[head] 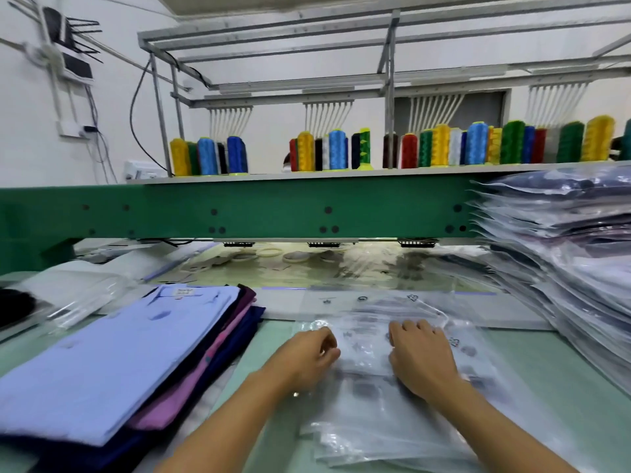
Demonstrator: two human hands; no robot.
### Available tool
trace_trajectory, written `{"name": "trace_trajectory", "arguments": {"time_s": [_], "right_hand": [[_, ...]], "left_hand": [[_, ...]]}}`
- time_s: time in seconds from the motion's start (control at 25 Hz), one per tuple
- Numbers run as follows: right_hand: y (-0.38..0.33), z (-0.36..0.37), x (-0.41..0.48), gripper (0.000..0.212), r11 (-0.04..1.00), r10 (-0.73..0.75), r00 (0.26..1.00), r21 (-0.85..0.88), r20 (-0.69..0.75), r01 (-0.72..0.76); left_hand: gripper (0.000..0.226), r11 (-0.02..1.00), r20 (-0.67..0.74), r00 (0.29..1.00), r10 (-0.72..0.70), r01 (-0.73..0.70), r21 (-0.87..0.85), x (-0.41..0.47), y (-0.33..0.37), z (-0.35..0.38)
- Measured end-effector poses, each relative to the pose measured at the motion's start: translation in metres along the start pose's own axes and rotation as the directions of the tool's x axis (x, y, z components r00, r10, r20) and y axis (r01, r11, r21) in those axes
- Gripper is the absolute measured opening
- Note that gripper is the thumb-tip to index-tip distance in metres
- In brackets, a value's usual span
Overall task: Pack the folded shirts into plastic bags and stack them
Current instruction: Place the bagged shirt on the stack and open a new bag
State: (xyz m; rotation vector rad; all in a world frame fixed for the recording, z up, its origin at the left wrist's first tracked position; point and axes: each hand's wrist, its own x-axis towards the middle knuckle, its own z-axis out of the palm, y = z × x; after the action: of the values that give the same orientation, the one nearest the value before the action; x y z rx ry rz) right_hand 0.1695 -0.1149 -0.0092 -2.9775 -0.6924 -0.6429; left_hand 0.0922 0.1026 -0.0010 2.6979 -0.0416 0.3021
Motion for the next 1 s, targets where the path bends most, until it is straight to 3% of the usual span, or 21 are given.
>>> {"name": "trace_trajectory", "arguments": {"time_s": [0.16, 0.28, 0.36, 0.44, 0.56, 0.68, 0.8, 0.92, 1.0], "right_hand": [[-0.077, -0.035, 0.024, 0.007, 0.954, -0.059, 0.994, 0.290, -0.087, 0.082], [-0.147, -0.051, 0.039, 0.007, 0.867, -0.115, 0.993, 0.485, -0.036, 0.118], [-0.192, -0.054, 0.044, 0.016, 0.789, -0.179, 0.983, 0.602, 0.035, 0.122], [-0.230, -0.053, 0.044, 0.020, 0.716, -0.235, 0.966, 0.691, 0.105, 0.099], [-0.277, -0.046, 0.040, 0.021, 0.573, -0.315, 0.933, 0.819, 0.176, 0.039], [-0.307, -0.045, 0.033, 0.020, 0.399, -0.353, 0.897, 0.910, 0.267, -0.113], [-0.318, -0.050, 0.033, 0.033, 0.238, -0.330, 0.865, 0.920, 0.378, -0.312], [-0.321, -0.053, 0.038, 0.050, 0.193, -0.266, 0.869, 0.906, 0.417, -0.376], [-0.324, -0.060, 0.045, 0.061, 0.021, -0.246, 0.868, 0.898, 0.431, -0.440]], "left_hand": [[0.027, 0.976, -0.137, 0.988, -0.076, 0.102, 0.195, -0.011, -0.026, -0.057], [0.029, 0.869, -0.247, 0.940, -0.237, 0.318, 0.379, -0.035, -0.060, -0.102], [0.044, 0.745, -0.206, 0.877, -0.434, 0.478, 0.465, -0.059, -0.090, -0.124], [0.061, 0.676, -0.094, 0.809, -0.580, 0.543, 0.499, -0.080, -0.115, -0.137], [0.039, 0.726, -0.096, 0.865, -0.493, 0.470, 0.502, -0.096, -0.139, -0.156], [0.044, 0.789, -0.118, 0.898, -0.423, 0.430, 0.439, -0.104, -0.147, -0.175], [0.040, 0.836, -0.225, 0.882, -0.414, 0.466, 0.289, -0.114, -0.154, -0.186], [0.038, 0.888, -0.371, 0.837, -0.402, 0.455, 0.066, -0.112, -0.148, -0.196], [0.042, 0.910, -0.449, 0.814, -0.369, 0.414, 0.002, -0.099, -0.131, -0.196]]}}
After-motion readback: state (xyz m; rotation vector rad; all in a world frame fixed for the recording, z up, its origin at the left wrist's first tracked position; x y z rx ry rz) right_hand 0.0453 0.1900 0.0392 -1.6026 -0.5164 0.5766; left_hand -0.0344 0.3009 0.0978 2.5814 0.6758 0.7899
